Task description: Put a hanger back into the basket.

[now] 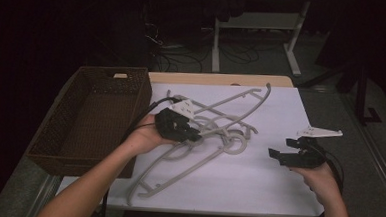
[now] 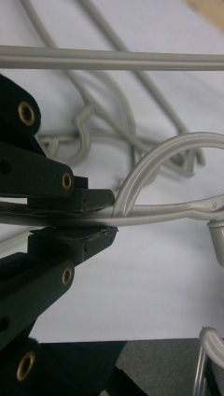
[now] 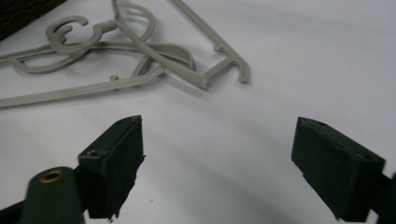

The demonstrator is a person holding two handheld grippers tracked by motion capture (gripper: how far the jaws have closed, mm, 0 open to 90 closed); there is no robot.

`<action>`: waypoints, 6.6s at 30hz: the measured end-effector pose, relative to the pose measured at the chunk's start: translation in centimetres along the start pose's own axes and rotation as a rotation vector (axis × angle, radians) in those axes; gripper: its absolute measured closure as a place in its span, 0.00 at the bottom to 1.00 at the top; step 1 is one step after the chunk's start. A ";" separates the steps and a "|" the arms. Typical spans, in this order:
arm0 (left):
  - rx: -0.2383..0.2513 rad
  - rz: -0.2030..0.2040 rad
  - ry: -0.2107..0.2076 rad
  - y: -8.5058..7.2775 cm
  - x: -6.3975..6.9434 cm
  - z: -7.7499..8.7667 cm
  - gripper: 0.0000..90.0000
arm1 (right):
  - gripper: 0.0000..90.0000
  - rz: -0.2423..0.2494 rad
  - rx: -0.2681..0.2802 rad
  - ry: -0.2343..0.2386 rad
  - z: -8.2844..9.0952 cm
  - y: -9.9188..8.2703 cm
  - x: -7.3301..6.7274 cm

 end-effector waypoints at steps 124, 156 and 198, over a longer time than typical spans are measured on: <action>0.330 0.354 0.147 -11.1 -3.6 14.6 0.17 | 0.05 0.094 0.015 -0.004 -1.6 0.1 -2.3; 0.174 0.265 0.116 -4.5 -5.6 -4.0 0.92 | 0.06 0.100 0.011 0.017 -1.5 -0.2 -2.2; -0.040 0.344 0.069 -8.2 -6.6 -9.0 1.00 | 0.06 0.119 -0.007 0.024 -1.8 -0.6 -2.5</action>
Point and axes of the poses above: each handheld gripper's, and its own axes: z roughly backward along the jaws, y roughly out of its top, x roughly to its right, the point moved 7 cm from there along -z, roughly forward along the jaws, and after that the axes turned 15 degrees about -y, right-handed, at the moved point
